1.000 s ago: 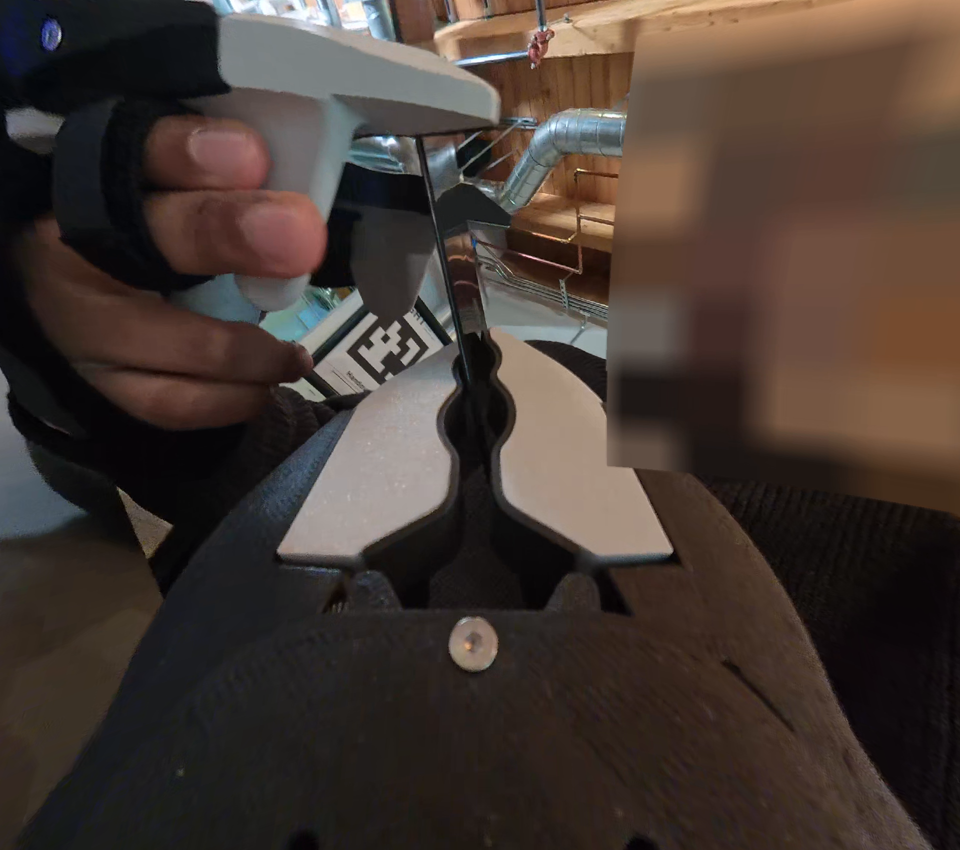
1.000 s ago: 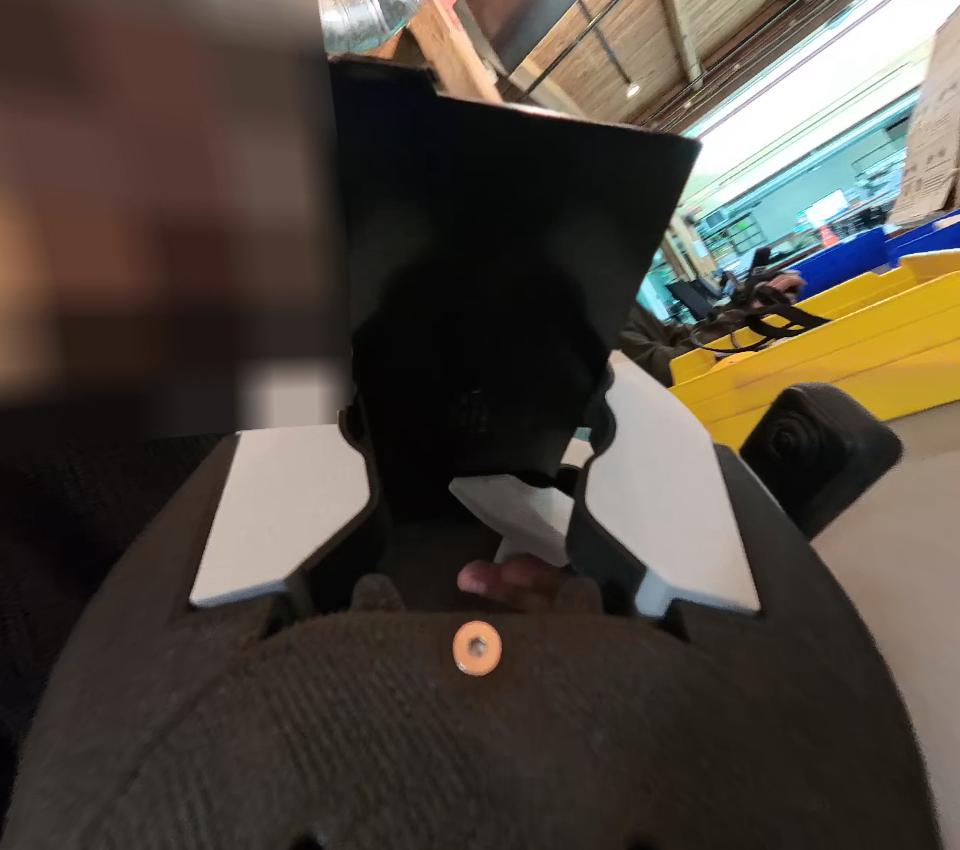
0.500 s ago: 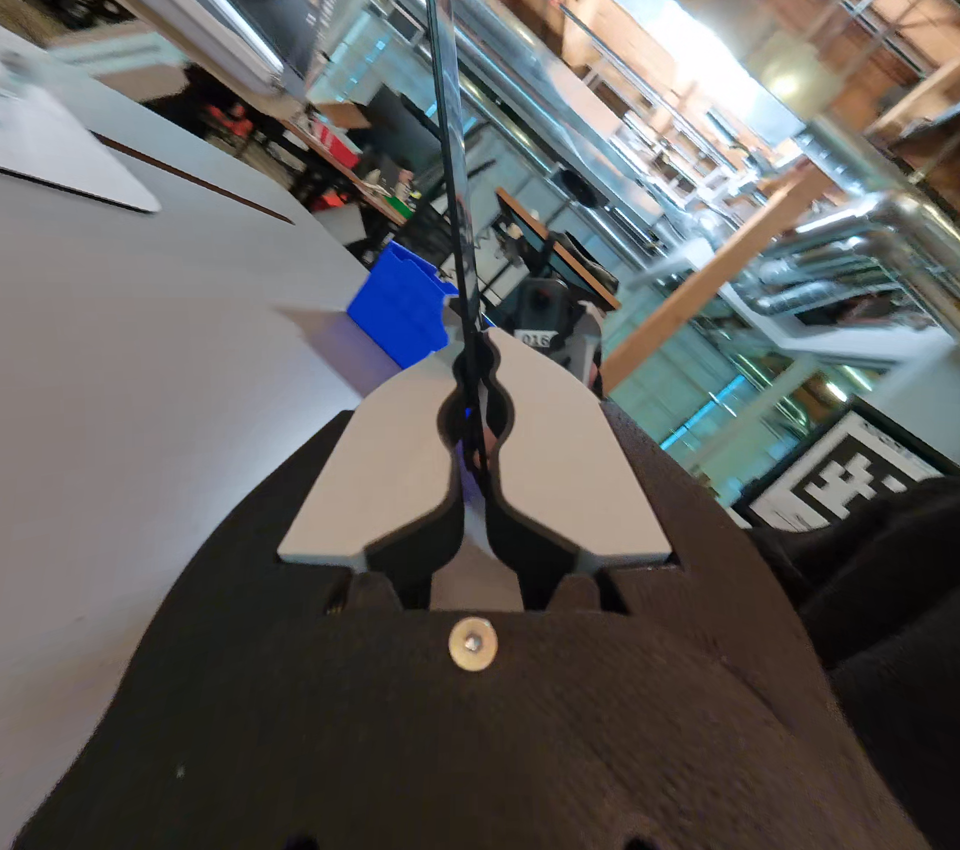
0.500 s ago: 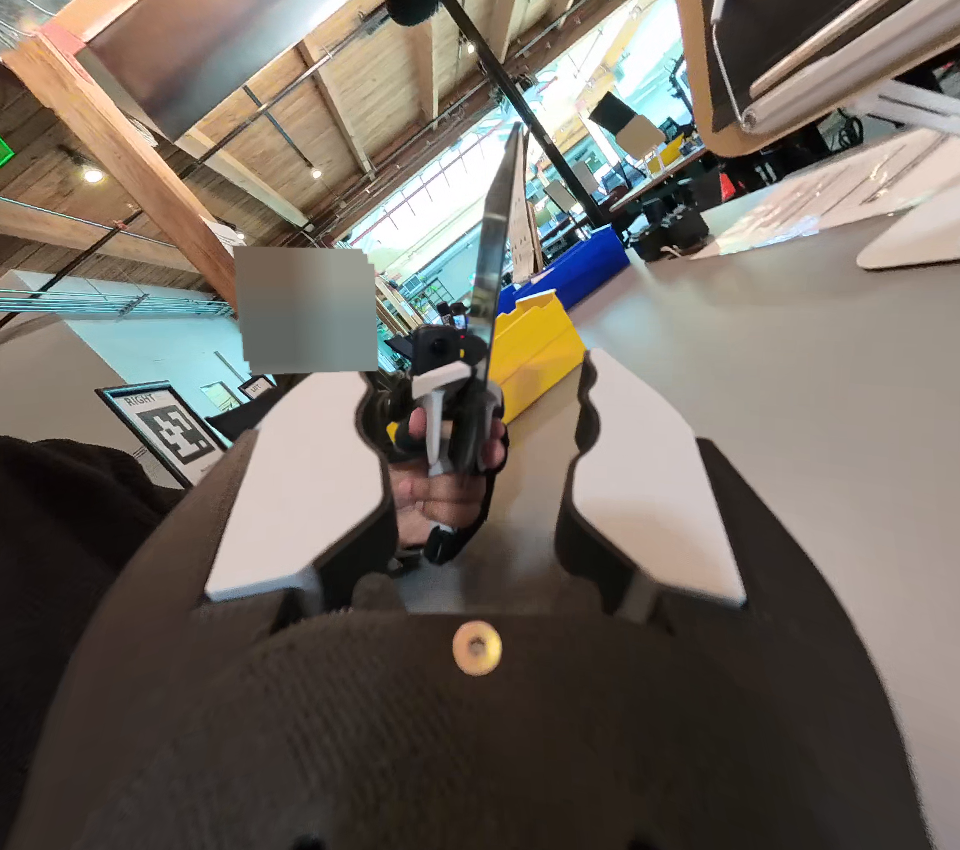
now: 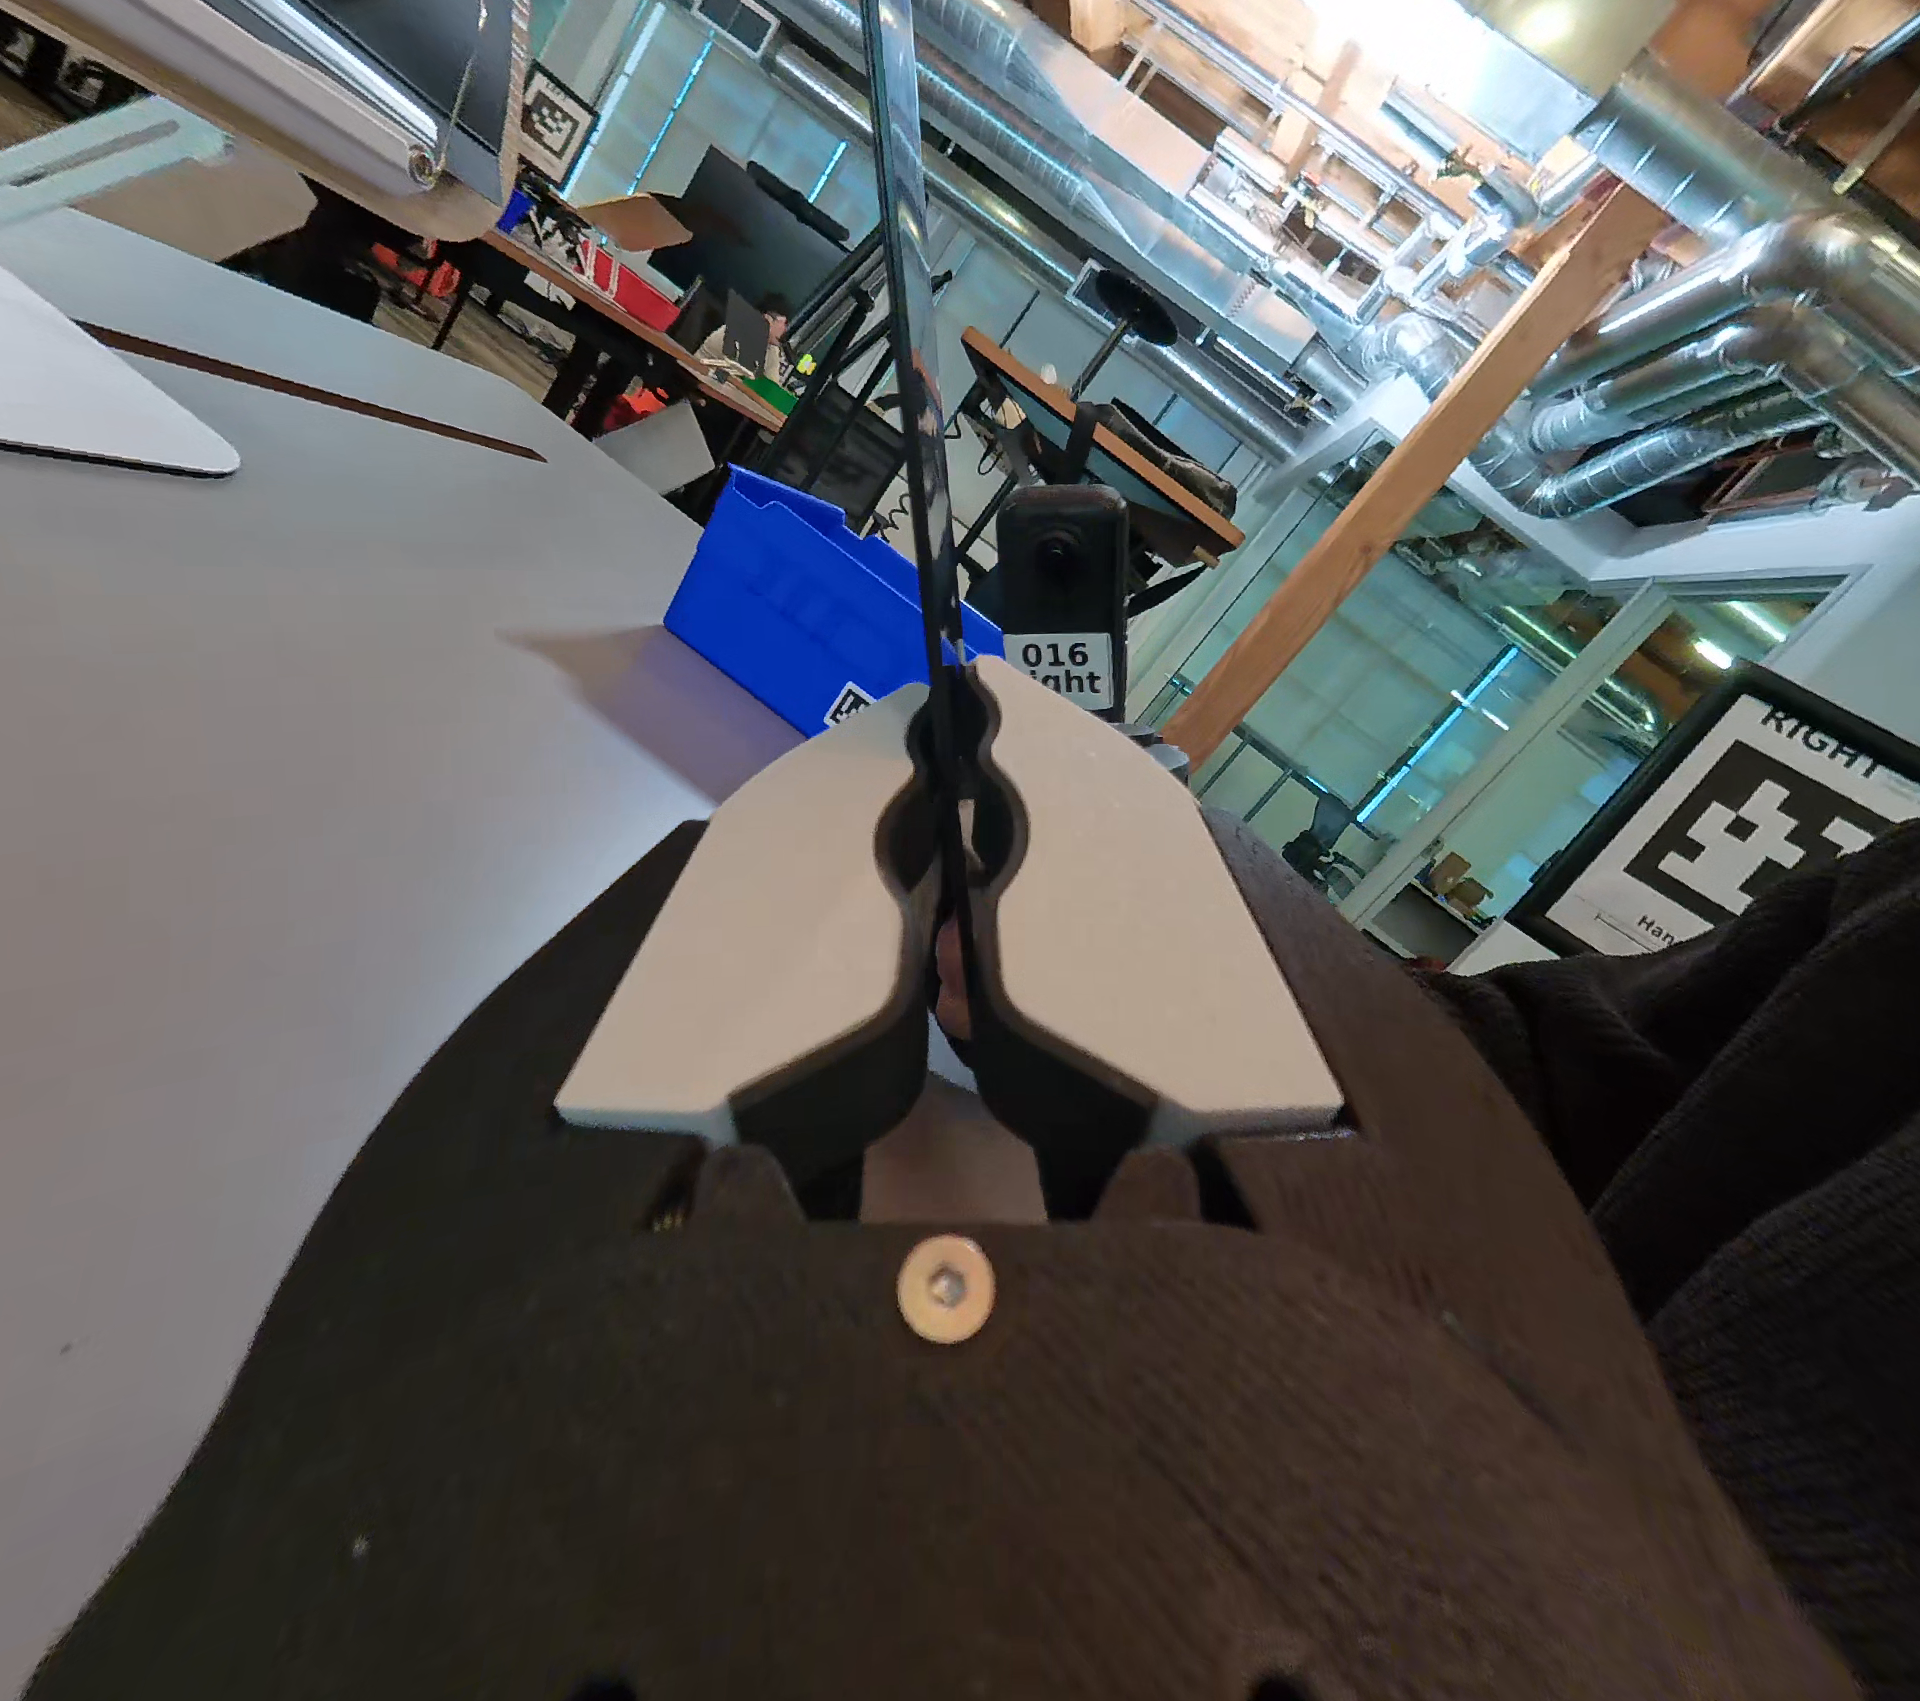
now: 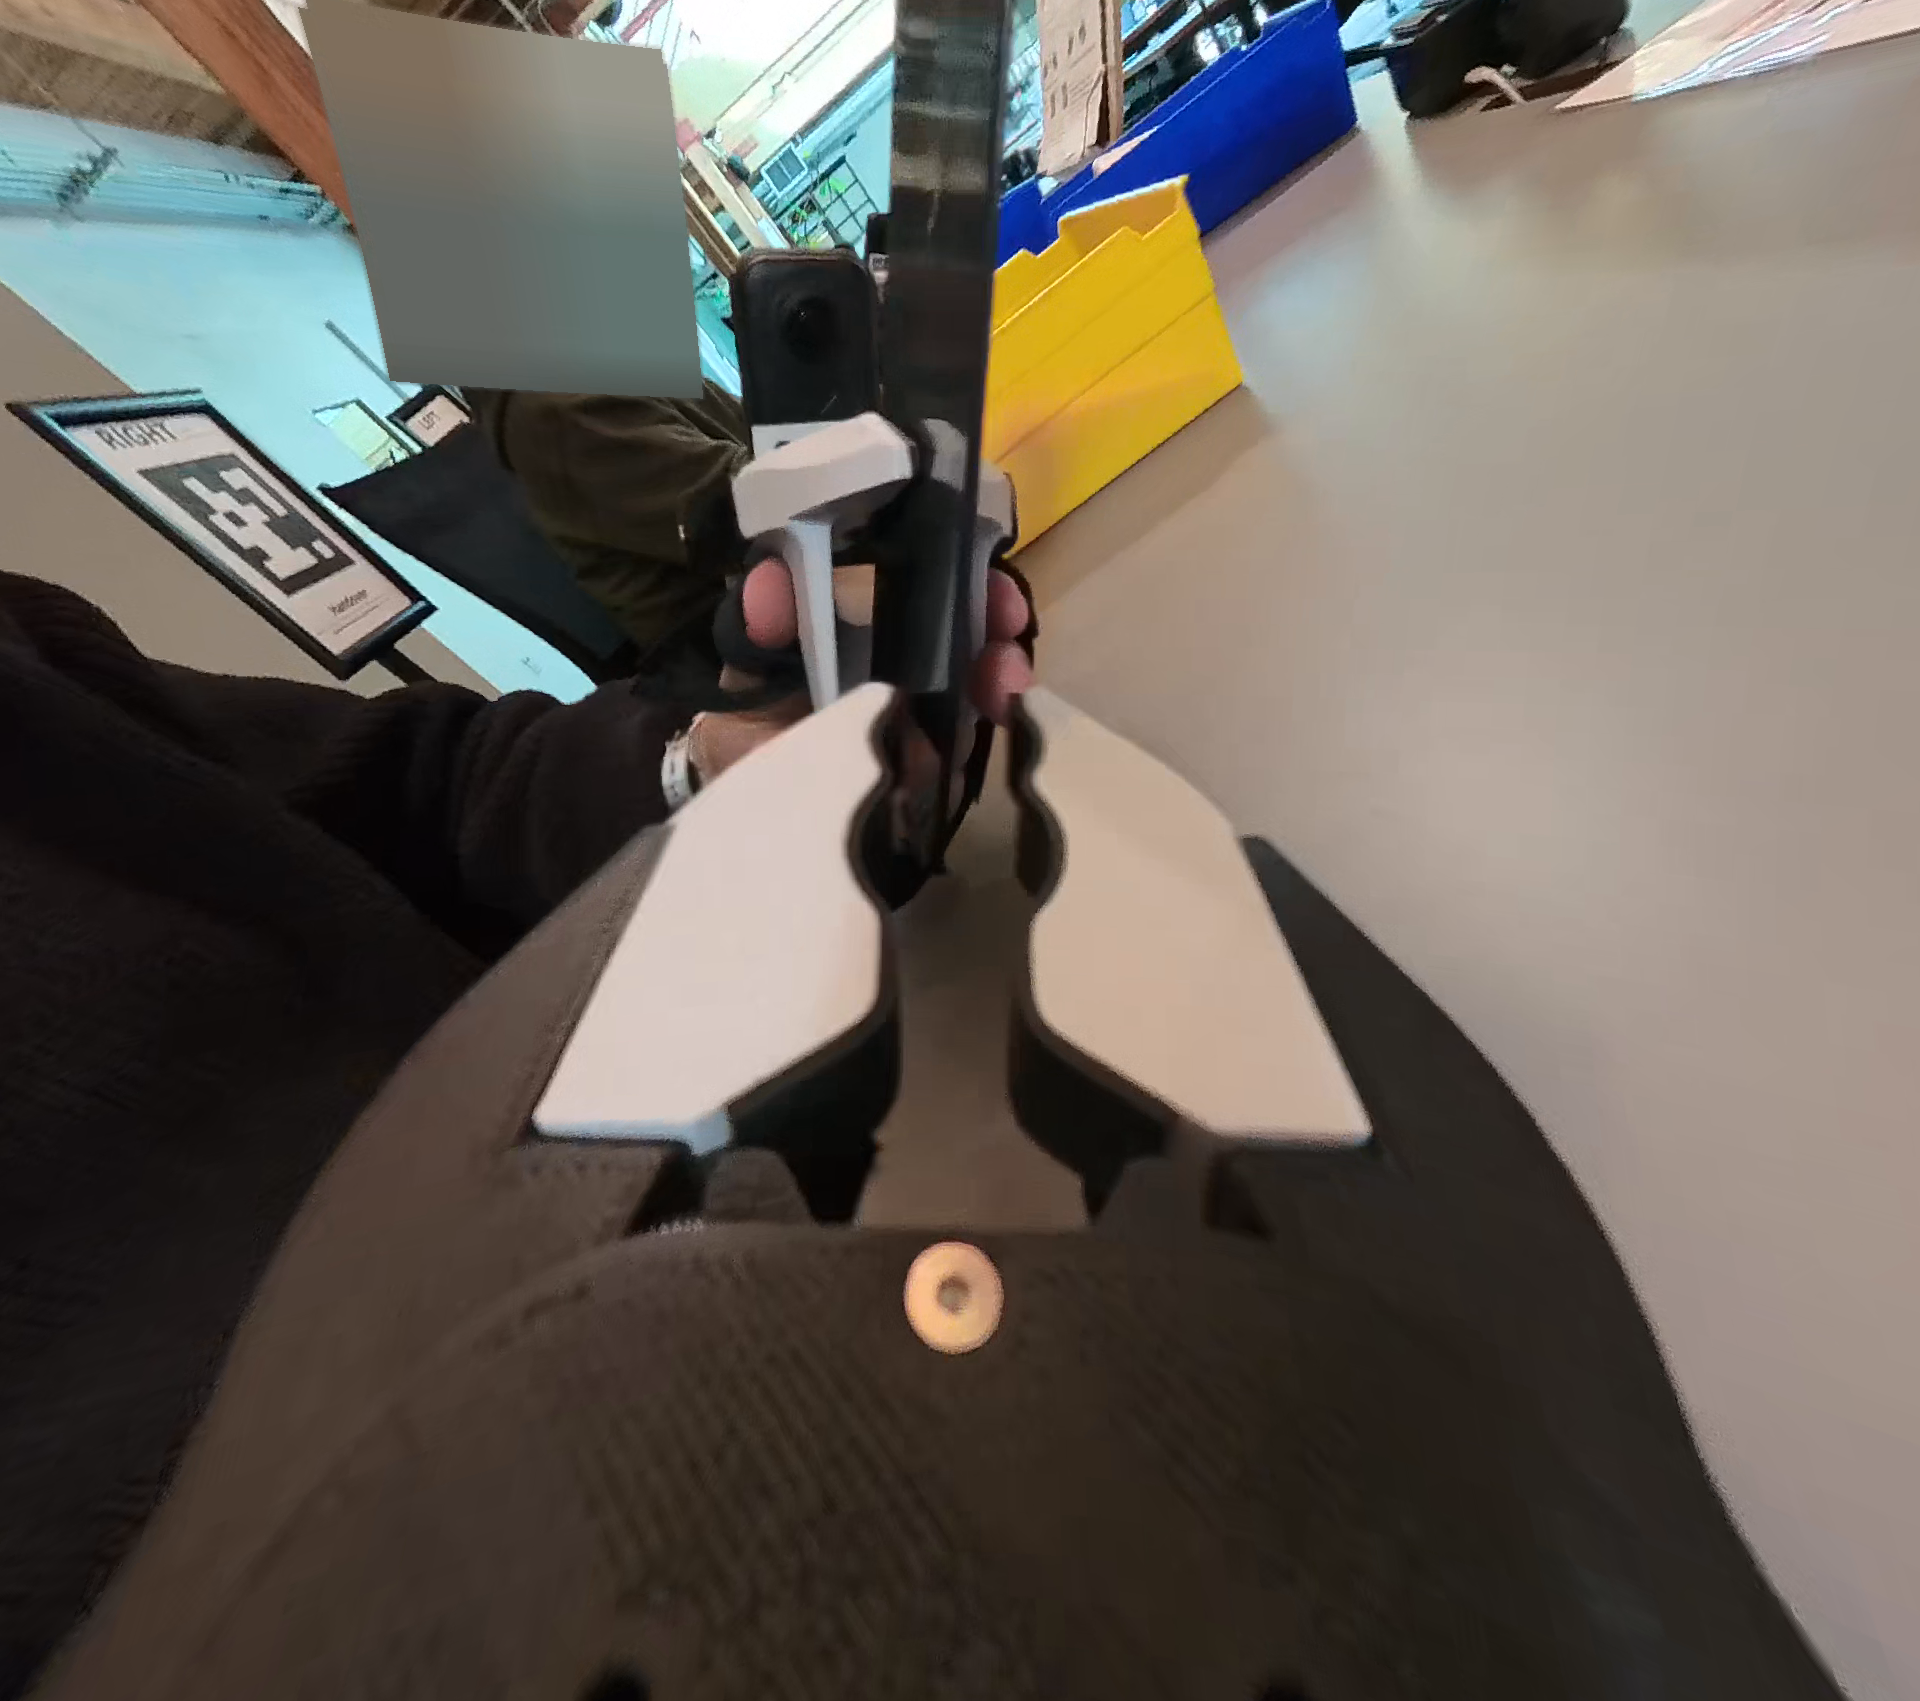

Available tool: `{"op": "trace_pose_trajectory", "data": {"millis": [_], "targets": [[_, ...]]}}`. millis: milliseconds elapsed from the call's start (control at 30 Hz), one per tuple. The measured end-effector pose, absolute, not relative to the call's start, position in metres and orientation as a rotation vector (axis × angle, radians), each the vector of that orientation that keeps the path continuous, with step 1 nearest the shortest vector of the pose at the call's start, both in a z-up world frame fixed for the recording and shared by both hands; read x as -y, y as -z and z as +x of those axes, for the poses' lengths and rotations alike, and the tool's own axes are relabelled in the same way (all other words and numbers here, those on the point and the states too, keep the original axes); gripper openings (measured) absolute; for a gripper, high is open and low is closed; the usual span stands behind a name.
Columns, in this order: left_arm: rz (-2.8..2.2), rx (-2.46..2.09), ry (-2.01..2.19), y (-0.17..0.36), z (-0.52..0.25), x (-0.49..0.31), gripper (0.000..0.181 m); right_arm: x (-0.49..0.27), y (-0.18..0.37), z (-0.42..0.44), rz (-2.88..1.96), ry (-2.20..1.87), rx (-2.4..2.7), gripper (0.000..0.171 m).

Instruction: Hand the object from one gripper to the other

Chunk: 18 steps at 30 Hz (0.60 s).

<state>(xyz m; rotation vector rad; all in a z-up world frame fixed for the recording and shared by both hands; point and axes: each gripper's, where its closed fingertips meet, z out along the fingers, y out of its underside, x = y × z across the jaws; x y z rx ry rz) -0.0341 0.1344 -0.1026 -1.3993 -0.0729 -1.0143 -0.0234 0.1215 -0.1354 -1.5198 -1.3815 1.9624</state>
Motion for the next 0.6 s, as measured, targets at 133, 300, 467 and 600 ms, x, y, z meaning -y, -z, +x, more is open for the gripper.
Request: {"op": "trace_pose_trajectory", "data": {"millis": [133,300,467,600], "targets": [[-1.376,0.058,1.031,0.100,-0.032,-0.133,0.005,-0.118,0.129,-0.020,-1.459,-1.978,1.408,0.004],[-1.392,0.064,0.962,0.102,-0.037,-0.136,0.016,-0.118,0.127,-0.019,-1.471,-2.022,1.404,0.002],[-1.370,0.069,0.936,0.098,-0.043,-0.138,0.056,-0.124,0.121,-0.015,-1.472,-2.071,1.373,0.002],[-1.339,0.077,0.915,0.092,-0.057,-0.136,0.070,-0.126,0.127,-0.012,-1.499,-2.036,1.437,0.002]]}}
